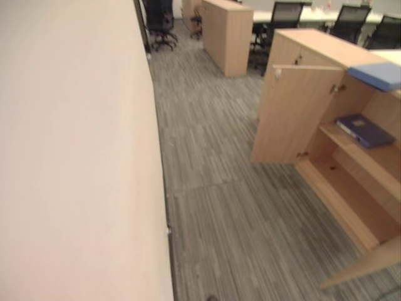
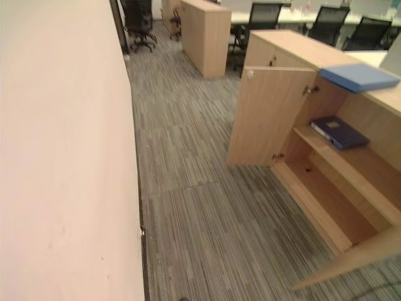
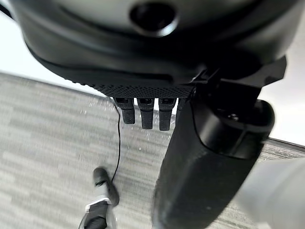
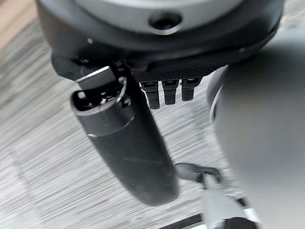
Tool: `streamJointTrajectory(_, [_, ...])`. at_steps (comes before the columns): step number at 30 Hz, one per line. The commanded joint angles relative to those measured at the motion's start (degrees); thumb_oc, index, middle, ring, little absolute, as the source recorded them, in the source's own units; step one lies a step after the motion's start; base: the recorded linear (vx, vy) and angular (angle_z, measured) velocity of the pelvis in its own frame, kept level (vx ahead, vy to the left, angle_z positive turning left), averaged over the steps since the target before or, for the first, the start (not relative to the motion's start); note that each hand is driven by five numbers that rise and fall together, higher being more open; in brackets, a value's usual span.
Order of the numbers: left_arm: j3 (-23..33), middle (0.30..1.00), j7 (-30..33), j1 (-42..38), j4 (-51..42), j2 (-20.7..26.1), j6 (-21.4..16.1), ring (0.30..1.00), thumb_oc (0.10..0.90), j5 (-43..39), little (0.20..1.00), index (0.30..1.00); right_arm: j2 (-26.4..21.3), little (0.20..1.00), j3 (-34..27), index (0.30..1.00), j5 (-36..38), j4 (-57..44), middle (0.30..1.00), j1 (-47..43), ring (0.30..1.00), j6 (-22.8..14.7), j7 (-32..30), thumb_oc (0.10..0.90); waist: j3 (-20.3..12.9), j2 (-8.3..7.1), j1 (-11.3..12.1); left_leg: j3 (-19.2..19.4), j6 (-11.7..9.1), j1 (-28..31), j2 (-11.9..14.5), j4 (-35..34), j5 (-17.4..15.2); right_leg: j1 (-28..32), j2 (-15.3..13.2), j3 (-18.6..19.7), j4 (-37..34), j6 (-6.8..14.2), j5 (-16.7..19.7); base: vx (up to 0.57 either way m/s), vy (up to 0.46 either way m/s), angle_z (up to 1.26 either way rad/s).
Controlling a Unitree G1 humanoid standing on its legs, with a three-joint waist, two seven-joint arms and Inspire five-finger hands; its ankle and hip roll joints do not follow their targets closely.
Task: Put the empty folder in the office cabinet
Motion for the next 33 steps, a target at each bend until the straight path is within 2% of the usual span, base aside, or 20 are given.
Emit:
streamJointTrajectory(1, [-0.13,0.9,1.09,-6.59,-1.53,13.59,-3.46,0.9,0.8,2.51,0.9,0.9,-2.15,0.9,-1.46,0.9,2.71,-2.88,0.9,-2.9,0.9,-0.2,-0.15,0.8,5.82,3.79,-3.4,-3.42,-1.86,0.1,2.96,-0.12,-1.61,-6.82,8.13,-2.16,-10.14,0.31,11.49,0.06,0.079,0.2])
streamJointTrajectory(2, [-0.12,0.9,1.09,-6.61,-1.52,13.54,-3.46,0.9,0.8,2.51,0.9,0.9,-2.19,0.9,-1.45,0.9,2.72,-2.86,0.9,-2.94,0.9,-0.2,-0.14,0.8,5.89,3.87,-3.33,-3.35,-1.89,0.19,3.03,-0.12,-1.69,-6.79,8.21,-2.1,-10.11,0.28,11.45,0.13,0.064,-0.07])
streamJointTrajectory(3, [-0.28,0.9,1.14,-6.44,-1.63,13.12,-3.46,0.9,0.8,2.21,0.9,0.9,-2.5,0.9,-2.54,0.9,6.22,-3.02,0.9,-3.98,0.9,-0.67,-0.32,0.8,7.96,4.56,-5.27,-4.39,-1.73,3.18,2.78,-0.12,-2.46,-11.48,12.52,-3.73,-13.39,0.5,12.27,0.11,0.004,-0.1])
streamJointTrajectory(4, [-0.27,0.9,1.14,-6.44,-1.63,13.11,-3.46,0.9,0.8,2.21,0.9,0.9,-2.51,0.9,-2.54,0.9,6.22,-3.02,0.9,-3.99,0.9,-0.67,-0.32,0.8,7.99,4.59,-5.29,-4.4,-1.74,3.22,2.8,-0.12,-2.47,-11.41,12.54,-3.76,-13.43,0.5,12.28,0.26,-0.033,-0.08])
streamJointTrajectory(5, [-0.31,0.9,0.89,-6.28,-1.83,12.7,-3.57,0.9,0.8,2.0,0.9,0.9,-2.56,0.9,-3.34,0.9,9.29,-3.32,0.9,-4.72,0.9,-1.2,-0.63,0.8,9.25,3.22,-6.6,-5.44,-2.02,5.54,1.81,-0.12,-3.56,-13.57,16.35,-6.47,-20.48,1.52,14.91,0.3,-0.085,0.43])
streamJointTrajectory(6, [-0.11,0.9,0.82,-6.43,-1.89,12.7,-3.51,0.9,0.8,2.08,0.9,0.9,-2.52,0.9,-3.43,0.9,9.92,-3.28,0.9,-4.87,0.9,-1.44,-0.92,0.8,9.31,2.92,-6.63,-6.09,-2.4,6.84,2.06,-0.12,-5.3,-13.26,18.48,-7.5,-23.82,3.01,15.03,0.31,-0.09,0.41])
streamJointTrajectory(8, [-0.09,0.9,0.82,-6.43,-1.89,12.72,-3.5,0.9,0.8,2.09,0.9,0.9,-2.49,0.9,-3.42,0.9,9.95,-3.25,0.9,-4.89,0.9,-1.46,-0.93,0.8,9.4,3.16,-6.67,-6.16,-2.49,7.08,2.39,-0.12,-5.48,-12.71,18.92,-7.76,-24.44,2.97,15.24,0.2,-0.083,0.54])
streamJointTrajectory(9, [0.19,0.9,0.53,-6.79,-1.78,12.73,-3.46,0.9,0.8,2.57,0.9,0.9,-2.99,0.9,-4.14,0.9,10.88,-2.85,0.9,-5.2,0.9,-1.57,-1.54,0.8,8.54,1.1,-6.41,-6.56,-3.5,7.56,1.69,-0.12,-6.91,-11.64,21.02,-11.95,-33.28,2.48,15.8,0.25,-0.127,0.66])
streamJointTrajectory(10, [0.21,0.9,0.49,-6.76,-1.75,12.83,-3.48,0.9,0.8,2.59,0.9,0.9,-2.9,0.9,-4.13,0.9,10.89,-2.77,0.9,-5.21,0.9,-1.58,-1.54,0.8,8.39,1.15,-6.34,-6.59,-3.71,7.68,2.03,-0.12,-7.25,-11.2,21.63,-12.02,-34.1,2.43,15.78,0.41,-0.206,0.65])
streamJointTrajectory(11, [0.8,0.9,0.55,-6.4,-1.38,12.58,-3.32,0.9,0.8,3.29,0.9,0.9,-2.79,0.9,-4.76,0.9,11.33,-2.24,0.9,-4.58,0.9,-1.94,-2.12,0.8,6.83,-0.16,-5.15,-5.91,-4.44,8.03,2.03,-0.12,-9.06,-7.15,22.35,-14.9,-38.68,0.63,13.96,0.18,-0.102,0.25])
streamJointTrajectory(12, [0.79,0.9,0.55,-6.32,-1.39,12.62,-3.32,0.9,0.8,3.32,0.9,0.9,-2.74,0.9,-4.76,0.9,11.33,-2.24,0.9,-4.5,0.9,-1.98,-2.12,0.8,6.8,-0.17,-5.14,-5.93,-4.5,8.09,2.1,-0.12,-9.12,-7.08,22.42,-14.95,-38.68,0.56,13.82,0.36,-0.129,-0.09])
streamJointTrajectory(13, [1.46,0.9,0.67,-6.29,-0.98,12.31,-3.34,0.9,0.8,2.71,0.9,0.9,-3.07,0.9,-5.29,0.9,10.67,-1.53,0.9,-3.48,0.9,-1.73,-2.17,0.8,5.0,-0.31,-5.23,-5.47,-4.96,9.12,3.36,-0.12,-10.35,-6.36,23.2,-15.15,-38.91,-0.44,12.15,0.3,-0.081,-0.72])
streamJointTrajectory(15, [1.86,0.9,0.92,-6.6,-1.26,11.86,-3.24,0.9,0.8,1.87,0.9,0.9,-4.06,0.9,-5.57,0.9,9.66,-0.68,0.9,-2.72,0.9,-1.56,-2.47,0.8,3.63,0.61,-5.72,-6.16,-5.06,9.6,5.2,-0.12,-10.88,-5.5,24.65,-15.41,-38.8,-1.51,10.75,0.37,-0.092,-0.32])
streamJointTrajectory(18, [1.17,0.9,1.34,-7.06,-2.18,11.66,-3.37,0.9,0.8,2.07,0.9,0.9,-4.99,0.9,-5.49,0.9,9.38,-0.9,0.9,-2.83,0.9,-1.38,-2.82,0.8,3.26,1.46,-6.15,-6.6,-5.13,9.43,6.27,-0.12,-11.34,-5.47,25.41,-15.02,-38.0,-2.37,9.33,0.18,-0.028,0.06])
streamJointTrajectory(25, [0.13,0.9,1.86,-8.15,-3.12,12.29,-4.06,0.9,0.8,2.5,0.9,0.9,-5.6,0.9,-4.96,0.9,9.05,-2.16,0.9,-3.23,0.9,-1.56,-2.84,0.8,3.63,2.37,-6.78,-7.05,-5.15,8.29,7.01,-0.12,-11.92,-7.46,25.26,-13.84,-34.77,-3.6,6.43,0.09,0.016,0.01])
streamJointTrajectory(29, [-0.01,0.9,2.81,-10.06,-3.39,13.16,-4.43,0.9,0.8,2.0,0.9,0.9,-5.57,0.9,-4.76,0.9,8.55,-3.1,0.9,-3.58,0.9,-1.69,-3.01,0.8,4.33,3.23,-7.75,-7.03,-5.39,7.66,8.7,-0.12,-12.32,-11.15,24.07,-13.73,-27.47,-5.18,2.17,0.18,-0.004,0.06])
streamJointTrajectory(31, [-0.31,0.9,3.04,-10.55,-3.5,13.3,-4.58,0.9,0.8,2.07,0.9,0.9,-5.24,0.9,-4.24,0.9,8.52,-3.31,0.9,-3.15,0.9,-1.76,-2.83,0.8,4.53,3.59,-8.14,-6.07,-6.3,8.31,9.63,3.33,-11.7,-10.12,24.36,-13.4,-25.89,-6.19,-0.1,0.3,-0.101,0.1])
streamJointTrajectory(33, [-0.14,0.9,3.13,-10.75,-3.75,13.4,-4.84,0.9,0.8,2.25,0.9,0.9,-5.02,0.9,-3.42,0.9,7.91,-3.61,0.9,-2.65,0.9,-1.93,-2.62,0.8,4.49,3.31,-8.13,-4.22,-8.8,7.27,9.55,12.5,-9.09,-6.31,26.51,-12.5,-27.65,-7.27,-1.52,0.39,-0.219,0.02])
